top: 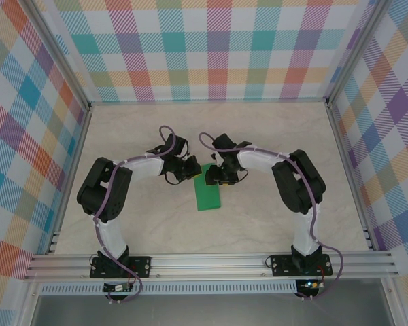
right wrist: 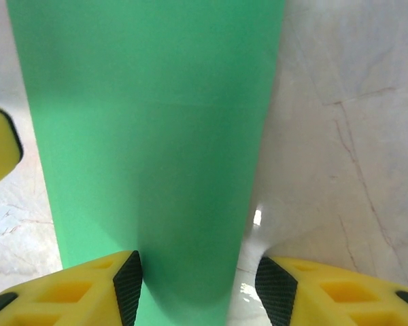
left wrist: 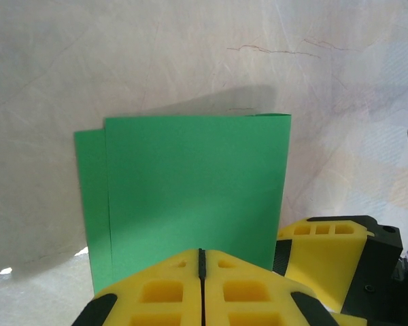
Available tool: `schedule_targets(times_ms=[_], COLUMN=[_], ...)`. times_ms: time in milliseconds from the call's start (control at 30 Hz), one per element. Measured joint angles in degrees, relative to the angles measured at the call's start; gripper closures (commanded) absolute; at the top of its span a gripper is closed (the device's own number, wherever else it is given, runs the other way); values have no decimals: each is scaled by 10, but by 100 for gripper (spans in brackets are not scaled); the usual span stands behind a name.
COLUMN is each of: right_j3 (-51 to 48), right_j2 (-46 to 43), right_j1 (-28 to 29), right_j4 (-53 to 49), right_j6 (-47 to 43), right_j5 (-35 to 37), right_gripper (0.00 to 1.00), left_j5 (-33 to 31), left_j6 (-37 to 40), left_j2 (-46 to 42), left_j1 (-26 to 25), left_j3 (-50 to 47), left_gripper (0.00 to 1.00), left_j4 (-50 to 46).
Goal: Fold a paper plane with a square sheet of paper (pick it up from the middle)
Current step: Fold the square sheet of paper in half at the center of the table.
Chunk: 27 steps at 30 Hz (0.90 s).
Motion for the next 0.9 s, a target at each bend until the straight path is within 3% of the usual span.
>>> schedule_targets(times_ms=[400, 900], right_j3=[-42, -37], right_j2=[-22, -24], right_j1=[-5, 12], right_j4=[59, 52], right_j6=[-32, -69], right_j5=[-22, 12], right_gripper=[40, 35], left_j5=[-6, -97], left_j6=[0, -26], left_j2=[0, -55], left_j1=[0, 3], left_j3=[-2, -41], left_gripper=[93, 91], left_j4=[0, -3])
